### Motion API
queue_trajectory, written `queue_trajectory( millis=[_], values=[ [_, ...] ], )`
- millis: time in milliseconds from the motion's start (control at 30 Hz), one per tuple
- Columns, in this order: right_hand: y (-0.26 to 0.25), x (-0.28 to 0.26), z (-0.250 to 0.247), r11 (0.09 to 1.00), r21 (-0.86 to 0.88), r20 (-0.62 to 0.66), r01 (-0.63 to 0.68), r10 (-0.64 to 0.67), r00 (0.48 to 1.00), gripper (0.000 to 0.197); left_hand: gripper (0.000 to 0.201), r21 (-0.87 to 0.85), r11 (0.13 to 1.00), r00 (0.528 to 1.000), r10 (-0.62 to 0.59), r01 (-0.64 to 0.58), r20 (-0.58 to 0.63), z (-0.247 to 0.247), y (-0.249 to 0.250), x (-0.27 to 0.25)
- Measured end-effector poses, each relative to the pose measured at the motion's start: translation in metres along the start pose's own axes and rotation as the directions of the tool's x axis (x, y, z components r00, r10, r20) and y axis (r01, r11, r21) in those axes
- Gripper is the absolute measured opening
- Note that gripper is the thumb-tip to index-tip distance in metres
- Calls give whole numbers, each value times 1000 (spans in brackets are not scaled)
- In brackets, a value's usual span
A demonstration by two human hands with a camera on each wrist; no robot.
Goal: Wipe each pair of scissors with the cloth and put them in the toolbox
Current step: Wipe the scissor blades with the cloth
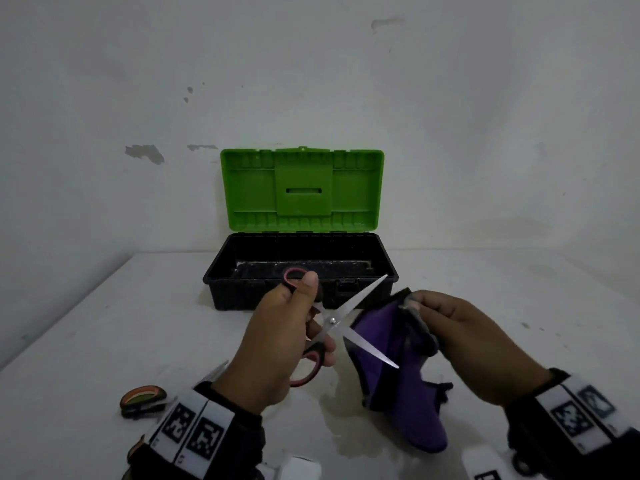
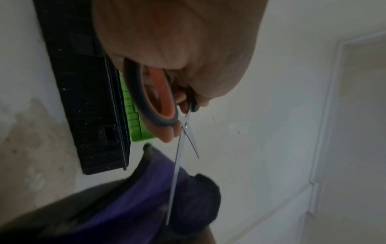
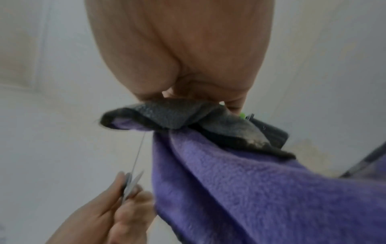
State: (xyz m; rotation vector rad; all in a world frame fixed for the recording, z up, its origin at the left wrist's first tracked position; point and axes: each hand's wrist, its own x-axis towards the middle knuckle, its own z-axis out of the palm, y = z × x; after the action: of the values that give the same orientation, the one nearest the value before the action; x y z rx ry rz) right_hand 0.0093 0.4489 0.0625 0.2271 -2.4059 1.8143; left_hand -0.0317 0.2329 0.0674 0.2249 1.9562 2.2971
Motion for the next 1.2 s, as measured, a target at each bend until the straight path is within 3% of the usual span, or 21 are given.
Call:
queue_trajectory(
  millis=[167, 367, 500, 733, 933, 1200],
  values=[
    [-3, 1, 28, 997, 54, -18, 51, -50, 999, 34, 35, -45, 999, 995, -26, 22, -97, 12, -11, -1],
    [-6, -2, 42, 995, 59, -38, 82, -80, 996, 44, 36, -48, 999, 987, 14, -22, -160, 13, -11, 1],
    [-1, 4, 44, 984, -98, -56, 146, -152, 987, 12, 37, 6, 996, 978, 93, -93, -186, 14, -14, 1],
    [0, 16, 53, 947, -287, -156, 146, -197, 968, 31, 37, 53, 989, 973, 142, -135, -179, 21, -16, -1],
    [-1, 17, 52, 979, -129, -107, 161, -175, 979, 27, 35, -6, 993, 974, 118, -121, -195, 16, -16, -1],
    [-10, 12, 43, 984, -119, -101, 135, -147, 984, 24, 34, -79, 989, 967, 104, -125, -233, 16, -16, -1]
  ],
)
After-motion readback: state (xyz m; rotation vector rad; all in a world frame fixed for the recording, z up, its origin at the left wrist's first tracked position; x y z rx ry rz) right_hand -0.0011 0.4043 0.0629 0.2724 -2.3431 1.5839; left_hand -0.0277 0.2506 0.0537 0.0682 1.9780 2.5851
